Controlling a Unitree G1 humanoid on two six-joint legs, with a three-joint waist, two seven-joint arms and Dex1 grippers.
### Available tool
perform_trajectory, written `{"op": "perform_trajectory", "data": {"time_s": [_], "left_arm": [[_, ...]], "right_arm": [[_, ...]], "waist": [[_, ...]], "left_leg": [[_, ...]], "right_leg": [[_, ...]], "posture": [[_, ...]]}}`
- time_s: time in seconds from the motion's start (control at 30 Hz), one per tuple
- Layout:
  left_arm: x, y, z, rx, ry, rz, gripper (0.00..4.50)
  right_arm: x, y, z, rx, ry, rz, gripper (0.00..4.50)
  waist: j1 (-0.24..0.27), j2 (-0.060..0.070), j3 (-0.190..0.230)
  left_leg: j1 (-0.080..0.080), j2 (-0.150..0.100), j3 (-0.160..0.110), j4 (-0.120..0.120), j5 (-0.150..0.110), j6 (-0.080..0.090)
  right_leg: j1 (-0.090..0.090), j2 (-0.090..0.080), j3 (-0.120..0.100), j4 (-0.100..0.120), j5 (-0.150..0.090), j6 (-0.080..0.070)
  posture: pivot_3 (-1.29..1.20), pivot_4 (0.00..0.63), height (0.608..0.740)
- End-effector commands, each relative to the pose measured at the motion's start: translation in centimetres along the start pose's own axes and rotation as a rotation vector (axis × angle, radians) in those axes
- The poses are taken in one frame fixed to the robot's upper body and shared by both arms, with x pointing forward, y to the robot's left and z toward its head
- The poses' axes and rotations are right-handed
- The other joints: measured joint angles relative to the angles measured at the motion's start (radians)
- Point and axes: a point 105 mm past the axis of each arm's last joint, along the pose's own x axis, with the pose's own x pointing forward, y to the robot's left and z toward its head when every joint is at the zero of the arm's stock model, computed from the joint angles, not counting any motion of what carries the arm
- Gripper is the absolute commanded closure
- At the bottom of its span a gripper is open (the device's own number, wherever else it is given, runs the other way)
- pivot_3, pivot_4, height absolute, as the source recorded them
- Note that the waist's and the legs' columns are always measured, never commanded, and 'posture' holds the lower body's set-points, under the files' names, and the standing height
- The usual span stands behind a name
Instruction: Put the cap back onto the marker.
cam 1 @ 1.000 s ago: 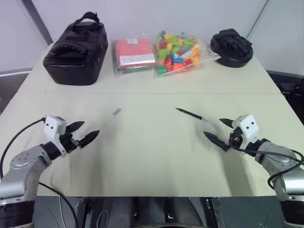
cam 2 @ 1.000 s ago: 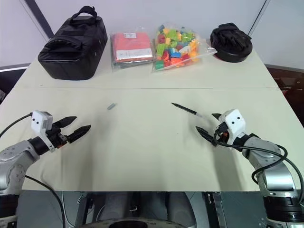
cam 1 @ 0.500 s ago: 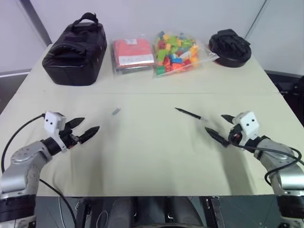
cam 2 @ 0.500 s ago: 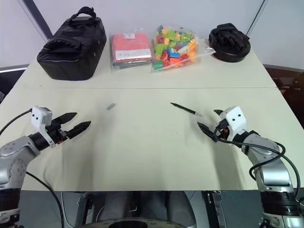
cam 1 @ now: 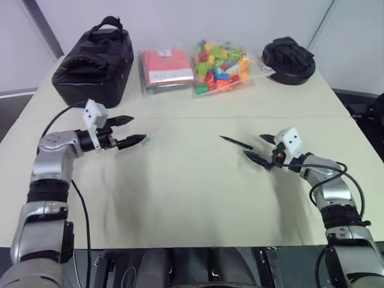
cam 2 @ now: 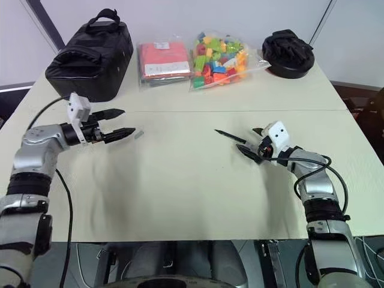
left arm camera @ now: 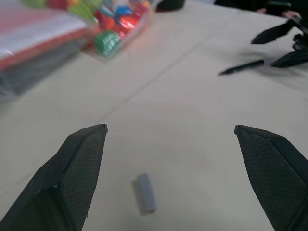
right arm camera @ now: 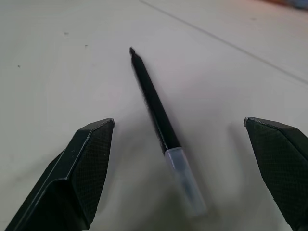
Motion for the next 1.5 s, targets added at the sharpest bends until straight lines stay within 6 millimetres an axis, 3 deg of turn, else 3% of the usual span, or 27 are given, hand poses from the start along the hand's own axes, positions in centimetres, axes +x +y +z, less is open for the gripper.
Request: {"op": "perform_trajectory", "data": {"time_s": [0.03,0.2,0.53,0.93,1.3,1.4,1.5], "left_arm": [[1.5,-0.9,0.8,0.069,0.013,-0.119,0.06],[2.6,-1.2,1.2,0.092,0.019,-0.183,0.06],[3.1,-1.7,0.5,0.090,0.022,-0.207,0.06],[3.7,-2.0,0.1,0.086,0.003,-0.194,0.06],[3.9,-2.3,-0.5,0.073,-0.008,-0.174,0.06],[3.9,-2.5,-0.7,0.067,-0.010,-0.168,0.00],[3.9,-2.6,-0.8,0.065,-0.015,-0.162,0.00]], "right_arm": [[1.1,-0.2,1.3,-0.057,-0.033,0.039,0.00],[2.3,-0.6,2.2,-0.064,-0.053,0.051,0.00],[4.3,0.2,3.5,-0.049,-0.060,0.156,0.00],[4.8,0.7,1.6,-0.043,0.068,0.218,0.00],[5.2,0.5,1.7,-0.032,0.087,0.214,0.00],[5.3,0.8,1.8,-0.041,0.096,0.240,0.90],[5.4,1.2,1.8,-0.044,0.109,0.273,2.41]], "waist": [[0.001,0.000,0.000],[0.001,0.000,0.000],[-0.001,0.000,0.000],[-0.001,0.000,0.000],[-0.002,0.000,0.000],[-0.002,0.000,0.000],[-0.003,0.000,0.000]], "left_leg": [[0.000,0.000,0.001,0.000,0.000,0.000],[0.000,0.000,0.002,0.001,0.000,0.000],[0.000,0.001,0.003,0.001,0.000,0.000],[0.000,0.001,0.005,0.003,0.000,0.000],[0.002,0.001,0.005,0.005,0.000,0.000],[0.002,0.001,0.005,0.005,0.000,0.000],[0.002,0.001,0.005,0.005,0.000,0.000]], "right_leg": [[0.000,0.000,0.000,0.000,0.000,0.000],[-0.001,0.000,0.001,0.001,0.000,0.000],[-0.002,-0.001,0.002,0.003,0.000,0.000],[-0.003,-0.001,0.003,0.007,0.000,0.000],[-0.003,-0.002,0.004,0.011,0.000,0.000],[-0.003,-0.002,0.004,0.011,0.000,0.000],[-0.003,-0.002,0.004,0.011,0.000,0.000]], "posture": [[0.00,0.150,0.740],[0.00,0.150,0.740],[0.00,0.150,0.740],[0.00,0.150,0.740],[0.00,0.150,0.740],[0.00,0.150,0.740],[0.00,0.150,0.740]]}}
